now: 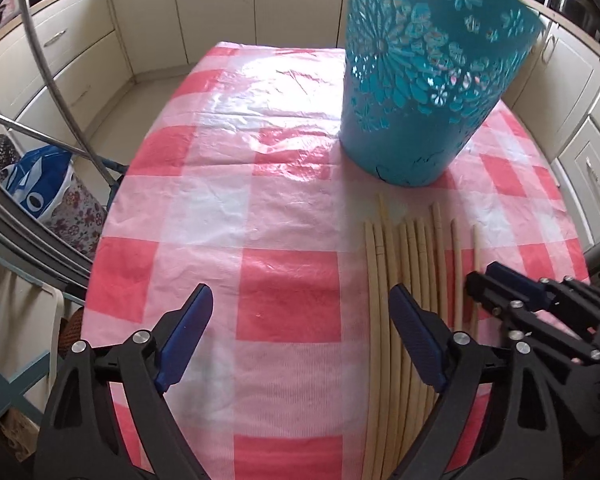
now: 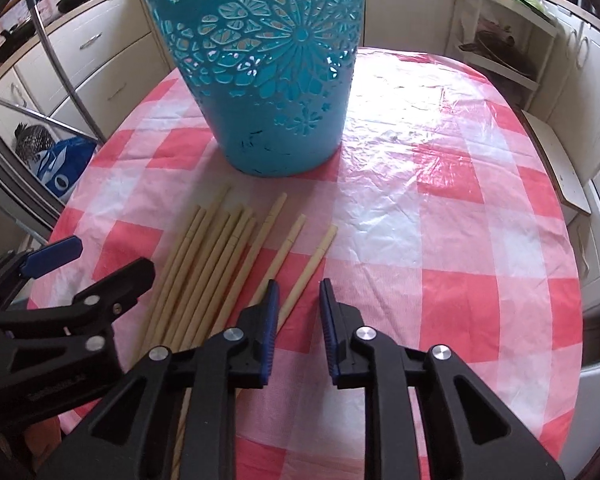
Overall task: Organize utensils
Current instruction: 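Grasp one wooden stick from the pile with the left gripper, then drop the stick into the teal basket with the left gripper while the right gripper grasps another stick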
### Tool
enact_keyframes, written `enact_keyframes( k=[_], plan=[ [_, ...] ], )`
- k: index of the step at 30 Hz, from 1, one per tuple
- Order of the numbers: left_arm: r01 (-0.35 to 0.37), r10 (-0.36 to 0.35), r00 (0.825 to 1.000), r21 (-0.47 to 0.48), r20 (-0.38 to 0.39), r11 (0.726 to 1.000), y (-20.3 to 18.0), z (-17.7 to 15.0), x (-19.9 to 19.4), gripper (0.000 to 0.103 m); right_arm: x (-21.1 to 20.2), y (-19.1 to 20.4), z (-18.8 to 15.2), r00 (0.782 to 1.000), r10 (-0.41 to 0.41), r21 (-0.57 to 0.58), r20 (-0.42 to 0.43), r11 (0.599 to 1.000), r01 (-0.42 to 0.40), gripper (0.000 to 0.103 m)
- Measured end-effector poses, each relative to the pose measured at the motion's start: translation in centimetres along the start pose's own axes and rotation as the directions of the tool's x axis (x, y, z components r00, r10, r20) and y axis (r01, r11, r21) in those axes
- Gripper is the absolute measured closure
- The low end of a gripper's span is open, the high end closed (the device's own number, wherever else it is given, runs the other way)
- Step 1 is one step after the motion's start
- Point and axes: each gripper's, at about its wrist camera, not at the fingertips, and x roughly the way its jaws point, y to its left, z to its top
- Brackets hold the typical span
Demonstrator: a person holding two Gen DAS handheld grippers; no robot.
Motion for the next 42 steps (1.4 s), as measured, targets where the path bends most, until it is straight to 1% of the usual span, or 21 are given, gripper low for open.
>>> enact_keyframes(
  k=[2,5,9,11,14,18,19,20,21,22,24,25,27,29,31,34,36,38,39,40,42],
  plan=[
    [-0.014,0.015,1.000,0.015,-0.011,1.000,-0.3,-0.1,0.6,0.020,0.2,-0.3,0.1,1.000,0.016,0.000,-0.007,1.000,-0.016,0.087],
    [-0.018,0.018,1.000,0.011,-0.003,1.000,-0.3,-0.1,0.8,0.020,0.1,-0.6,-0.1,1.000,0.025,-0.010,-0.011,1.000,-0.025,0.087],
    [-0.048,0.048,0.999,0.020,-0.006,0.999,-0.2,0.2,1.0,0.020,0.0,-1.2,-0.3,0.999,0.040,0.002,-0.012,0.999,-0.040,0.089],
    [-0.070,0.071,0.997,0.028,-0.008,0.997,-0.4,0.3,1.3,0.021,0.0,-1.2,-0.3,0.999,0.040,-0.003,-0.005,0.999,-0.040,0.089],
    [-0.077,0.077,0.997,0.044,-0.008,0.996,-0.8,0.5,1.3,0.024,0.0,-0.9,-0.4,0.999,0.048,-0.019,0.002,0.999,-0.048,0.089],
    [-0.058,0.058,0.998,0.079,-0.002,0.995,-1.7,0.8,1.1,0.041,0.0,-1.3,-0.4,0.998,0.063,-0.004,0.001,0.998,-0.063,0.091],
    [-0.056,0.056,0.998,0.092,0.000,0.994,-1.9,0.9,1.1,0.050,0.1,-1.4,-0.3,0.998,0.069,0.004,0.000,0.998,-0.069,0.092],
    [-0.024,0.024,1.000,0.107,0.002,0.994,-2.1,0.8,1.0,0.057,0.1,-1.6,-0.3,0.997,0.076,0.015,-0.002,0.997,-0.076,0.093],
    [-0.010,0.011,1.000,0.114,0.000,0.993,-2.3,0.9,0.9,0.065,0.1,-1.7,-0.3,0.997,0.081,0.022,-0.003,0.997,-0.081,0.094],
    [-0.007,0.007,1.000,0.126,-0.001,0.992,-2.5,0.9,0.9,0.077,0.1,-1.8,-0.3,0.997,0.082,0.026,-0.004,0.996,-0.082,0.094],
    [0.035,-0.034,0.999,0.144,-0.012,0.989,-2.8,1.0,0.7,0.094,0.1,-1.9,-0.2,0.996,0.084,0.031,-0.006,0.996,-0.084,0.095],
    [0.046,-0.044,0.999,0.150,-0.018,0.988,-2.9,1.1,0.7,0.097,0.1,-1.9,-0.2,0.997,0.081,0.031,-0.006,0.996,-0.081,0.095],
    [0.079,-0.075,0.997,0.139,-0.037,0.987,-2.5,1.3,0.7,0.098,0.2,-1.8,-0.1,0.997,0.078,0.032,-0.007,0.996,-0.077,0.095],
    [0.146,-0.139,0.988,0.098,-0.069,0.984,-1.5,1.8,0.5,0.098,0.2,-1.7,0.0,0.998,0.064,0.025,-0.007,0.998,-0.064,0.096],
    [0.190,-0.186,0.981,0.069,-0.060,0.979,-0.6,2.0,-0.4,0.098,0.2,-1.4,0.0,0.999,0.040,0.007,-0.005,0.999,-0.040,0.095],
    [0.226,-0.226,0.974,0.040,-0.002,0.973,0.9,2.7,-3.3,0.098,0.2,-0.9,0.0,1.000,0.011,-0.016,0.002,1.000,-0.011,0.095],
    [0.251,-0.252,0.965,0.021,0.070,0.968,2.5,4.0,-5.7,0.098,0.3,-0.9,0.0,1.000,0.009,-0.008,0.004,1.000,-0.009,0.096],
    [0.276,-0.275,0.949,0.011,0.157,0.961,3.7,5.1,-8.7,0.098,0.3,-1.1,0.0,1.000,0.014,0.001,0.004,1.000,-0.014,0.096],
    [0.287,-0.283,0.937,0.010,0.206,0.958,4.1,5.7,-10.2,0.098,0.4,-1.1,0.0,1.000,0.014,0.005,0.004,1.000,-0.014,0.096],
    [0.299,-0.292,0.921,0.012,0.257,0.954,4.4,6.3,-11.8,0.098,0.4,-1.1,0.0,1.000,0.014,0.007,0.004,1.000,-0.014,0.096],
    [0.318,-0.300,0.874,0.018,0.382,0.948,4.7,8.0,-15.3,0.098,0.4,-1.0,0.1,1.000,0.011,0.011,0.004,1.000,-0.011,0.096]
  ],
)
